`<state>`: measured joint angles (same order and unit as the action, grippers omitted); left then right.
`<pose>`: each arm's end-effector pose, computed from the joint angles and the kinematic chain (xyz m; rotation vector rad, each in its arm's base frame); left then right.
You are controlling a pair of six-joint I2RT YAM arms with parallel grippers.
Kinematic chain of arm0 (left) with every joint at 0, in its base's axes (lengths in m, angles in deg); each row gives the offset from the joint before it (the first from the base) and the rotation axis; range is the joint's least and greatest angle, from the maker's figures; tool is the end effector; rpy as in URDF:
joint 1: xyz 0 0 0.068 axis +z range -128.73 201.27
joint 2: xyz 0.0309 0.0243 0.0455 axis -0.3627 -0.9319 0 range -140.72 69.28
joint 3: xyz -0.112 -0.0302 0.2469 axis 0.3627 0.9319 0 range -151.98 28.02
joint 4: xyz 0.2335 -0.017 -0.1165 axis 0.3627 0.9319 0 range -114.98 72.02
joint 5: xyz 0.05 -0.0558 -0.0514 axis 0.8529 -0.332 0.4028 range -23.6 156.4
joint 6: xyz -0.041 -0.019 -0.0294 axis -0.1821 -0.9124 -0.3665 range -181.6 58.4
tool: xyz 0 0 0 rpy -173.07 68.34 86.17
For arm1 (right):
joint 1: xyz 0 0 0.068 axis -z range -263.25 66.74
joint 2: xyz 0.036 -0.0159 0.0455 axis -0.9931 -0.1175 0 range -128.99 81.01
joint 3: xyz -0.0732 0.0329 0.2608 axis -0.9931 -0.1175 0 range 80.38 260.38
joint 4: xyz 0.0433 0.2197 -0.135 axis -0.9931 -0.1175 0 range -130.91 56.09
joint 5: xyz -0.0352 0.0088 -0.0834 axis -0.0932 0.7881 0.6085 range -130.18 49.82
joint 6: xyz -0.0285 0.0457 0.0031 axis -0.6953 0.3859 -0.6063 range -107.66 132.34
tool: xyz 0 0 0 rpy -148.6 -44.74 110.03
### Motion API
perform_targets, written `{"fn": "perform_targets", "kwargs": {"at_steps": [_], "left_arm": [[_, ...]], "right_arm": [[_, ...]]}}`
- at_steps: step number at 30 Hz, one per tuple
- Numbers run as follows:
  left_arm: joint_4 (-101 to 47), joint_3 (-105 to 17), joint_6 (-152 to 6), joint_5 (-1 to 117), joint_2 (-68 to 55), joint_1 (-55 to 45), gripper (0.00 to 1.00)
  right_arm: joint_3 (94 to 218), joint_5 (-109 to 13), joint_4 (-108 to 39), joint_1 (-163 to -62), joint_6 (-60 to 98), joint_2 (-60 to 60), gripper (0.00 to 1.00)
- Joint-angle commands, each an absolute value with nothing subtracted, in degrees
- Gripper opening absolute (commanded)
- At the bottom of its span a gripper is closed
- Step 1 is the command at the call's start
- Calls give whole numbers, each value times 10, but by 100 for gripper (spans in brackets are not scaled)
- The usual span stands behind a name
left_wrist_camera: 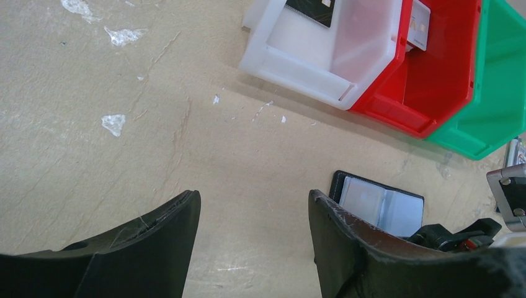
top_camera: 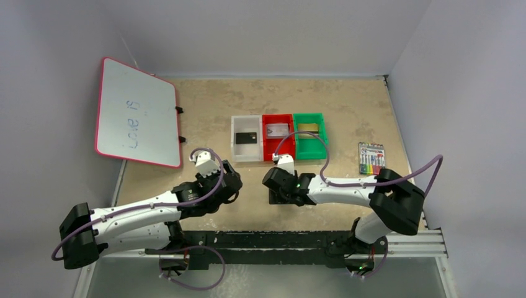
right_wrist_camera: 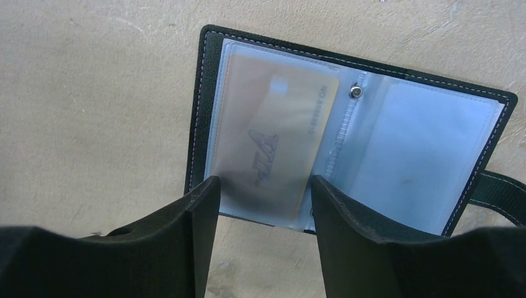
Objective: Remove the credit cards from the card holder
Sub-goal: Remove the credit card from the card holder.
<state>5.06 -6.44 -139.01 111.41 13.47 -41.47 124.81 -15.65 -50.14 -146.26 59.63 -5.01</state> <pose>0.1065 -0.1515 0.2211 -0.5873 2.1041 -0.4064 0.1409 0.2440 0.1690 -0.1839 2.4631 0.2774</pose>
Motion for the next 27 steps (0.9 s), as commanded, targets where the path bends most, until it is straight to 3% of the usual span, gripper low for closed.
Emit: {"fn": "perform_targets", "kwargs": {"at_steps": [1,6,16,19,27], "left_arm": [[49,-61,-1394,1127,140,-412,64],[49,-60,-1393,1127,141,-412,63],[31,-61,-1381,1114,123,-412,63],[22,-65,-1373,1106,109,-412,63],[-6,-77,-1349,1081,71,-412,62]], "right_arm": [[1267,-140,-496,-1465,593,-72,59],[1270,-133,-506,-1464,597,-89,59],[1260,-142,-501,-1465,603,-97,21],[1258,-146,-488,-1464,597,-99,0],[1197,-215,-388,-1421,588,-21,0]]}}
